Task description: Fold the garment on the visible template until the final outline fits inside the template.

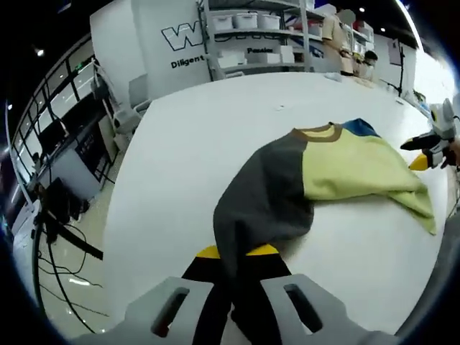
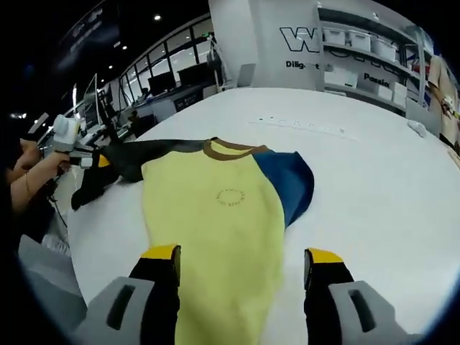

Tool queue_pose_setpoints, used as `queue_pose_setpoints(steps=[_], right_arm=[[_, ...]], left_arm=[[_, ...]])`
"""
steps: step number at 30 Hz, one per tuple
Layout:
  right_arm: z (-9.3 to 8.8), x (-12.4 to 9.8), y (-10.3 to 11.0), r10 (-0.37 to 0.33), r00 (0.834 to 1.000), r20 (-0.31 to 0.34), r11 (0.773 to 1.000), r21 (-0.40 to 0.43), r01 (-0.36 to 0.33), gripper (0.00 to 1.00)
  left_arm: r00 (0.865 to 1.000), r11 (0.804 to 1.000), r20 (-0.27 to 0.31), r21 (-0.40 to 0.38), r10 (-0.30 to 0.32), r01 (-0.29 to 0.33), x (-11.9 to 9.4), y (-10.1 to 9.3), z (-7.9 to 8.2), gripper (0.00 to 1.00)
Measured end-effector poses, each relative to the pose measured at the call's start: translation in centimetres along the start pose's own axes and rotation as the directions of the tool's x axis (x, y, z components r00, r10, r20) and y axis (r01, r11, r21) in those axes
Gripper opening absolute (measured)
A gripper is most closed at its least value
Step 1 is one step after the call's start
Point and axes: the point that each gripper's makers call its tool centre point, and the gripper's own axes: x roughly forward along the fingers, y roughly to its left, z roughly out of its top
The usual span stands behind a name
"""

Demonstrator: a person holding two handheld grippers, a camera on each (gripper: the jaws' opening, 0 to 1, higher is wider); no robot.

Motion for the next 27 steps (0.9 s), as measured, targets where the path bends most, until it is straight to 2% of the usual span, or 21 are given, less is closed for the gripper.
queue_pose_setpoints(steps=[3, 7, 14, 20, 22, 26, 27], right_arm=[[-0.2, -0.3, 0.3, 0.005, 1.000, 0.002, 1.000, 0.005, -0.005, 0.68], [-0.3, -0.7, 0.8, 0.020, 1.000, 0.002, 1.000, 0.017, -0.020, 0.68], [-0.4, -1.2, 1.4, 0.022, 1.000, 0.013, 1.000, -0.002, -0.022, 0.67], [-0.6, -1.4, 2.3, 0.028, 1.000, 0.011, 0.999, -0.015, -0.028, 0.67], [-0.5, -1.5, 2.7, 0.031, 0.999, 0.015, 0.999, -0.028, -0.031, 0.67], [-0.3, -1.6, 3.5, 0.046, 0.999, 0.022, 0.998, -0.045, -0.045, 0.67], [-0.3, -1.5, 3.8, 0.052, 0.998, 0.024, 0.998, -0.049, -0.050, 0.67]], left_arm=[[1.000, 1.000, -0.007, -0.024, 0.012, -0.013, 0.7, 1.0, 0.3, 0.03], [0.998, 0.998, -0.050, -0.049, 0.033, -0.036, 1.9, 2.2, -0.3, 0.03], [0.995, 0.992, -0.054, -0.097, 0.081, -0.086, 2.9, 4.0, -0.2, 0.03], [0.991, 0.989, -0.049, -0.072, 0.127, -0.130, 3.3, 5.2, 0.4, 0.03], [0.988, 0.985, -0.047, -0.088, 0.144, -0.148, 3.6, 6.0, 0.6, 0.03], [0.985, 0.980, -0.063, -0.116, 0.157, -0.164, 4.1, 6.5, 0.0, 0.11], [0.986, 0.985, -0.059, -0.071, 0.156, -0.160, 4.1, 6.3, 0.0, 0.12]])
